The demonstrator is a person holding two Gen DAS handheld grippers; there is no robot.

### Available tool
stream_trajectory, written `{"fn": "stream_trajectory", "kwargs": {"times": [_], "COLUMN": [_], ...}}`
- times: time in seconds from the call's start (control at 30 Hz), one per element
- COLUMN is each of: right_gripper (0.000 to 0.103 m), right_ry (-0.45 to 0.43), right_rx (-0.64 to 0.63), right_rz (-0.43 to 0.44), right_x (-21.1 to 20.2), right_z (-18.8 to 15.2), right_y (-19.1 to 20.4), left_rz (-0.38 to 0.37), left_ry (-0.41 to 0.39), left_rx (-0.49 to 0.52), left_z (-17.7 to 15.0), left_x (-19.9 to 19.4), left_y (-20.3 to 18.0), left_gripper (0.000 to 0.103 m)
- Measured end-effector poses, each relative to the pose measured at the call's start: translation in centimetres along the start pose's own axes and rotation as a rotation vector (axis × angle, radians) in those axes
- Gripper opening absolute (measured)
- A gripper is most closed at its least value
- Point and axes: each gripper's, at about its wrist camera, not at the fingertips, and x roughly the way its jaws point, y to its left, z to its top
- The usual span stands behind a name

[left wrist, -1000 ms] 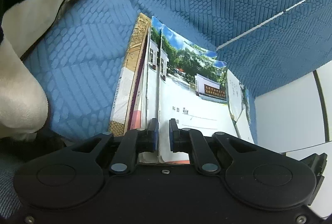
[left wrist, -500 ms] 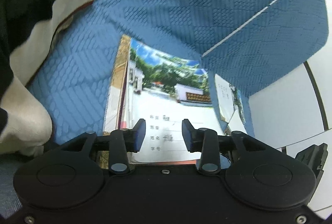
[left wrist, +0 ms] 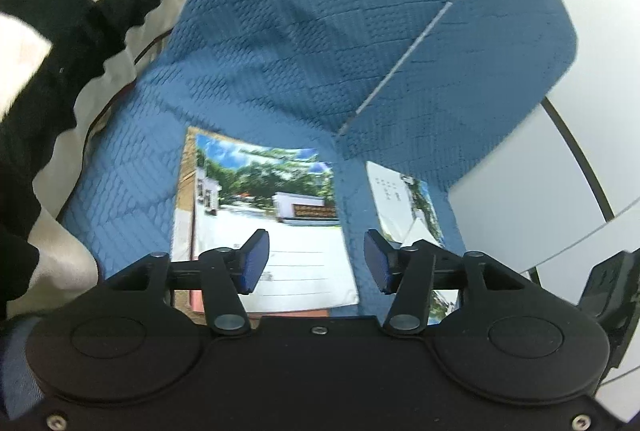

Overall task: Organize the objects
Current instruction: 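Open both grippers and withdraw up from the book stack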

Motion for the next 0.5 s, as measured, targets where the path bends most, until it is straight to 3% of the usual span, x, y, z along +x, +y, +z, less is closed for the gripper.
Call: {"fn": "stream_trajectory", "kwargs": {"times": [0.27, 0.43, 0.5], "right_gripper": [0.077, 0.078, 0.088], "right_ry": [-0.080, -0.113, -0.099], "right_rx": [-0.084, -0.083, -0.075], "right_rz": [-0.035, -0.050, -0.041], "right_x": [-6.4, -9.9, -10.8], "right_z": [0.6, -0.1, -0.5], "right_y": [0.9, 0.4, 0.0], "left_rz": [-0.016, -0.039, -0.054], "left_ry": [-0.036, -0.030, -0.024], "left_rx": [0.100, 0.174, 0.193], "left_z": [-1.0, -2.3, -2.9], "left_x": [-2.7, -3.5, -3.6], "left_y": [-5.1, -8.1, -9.1], "left_gripper": [0.083, 0.090, 0.094]}}
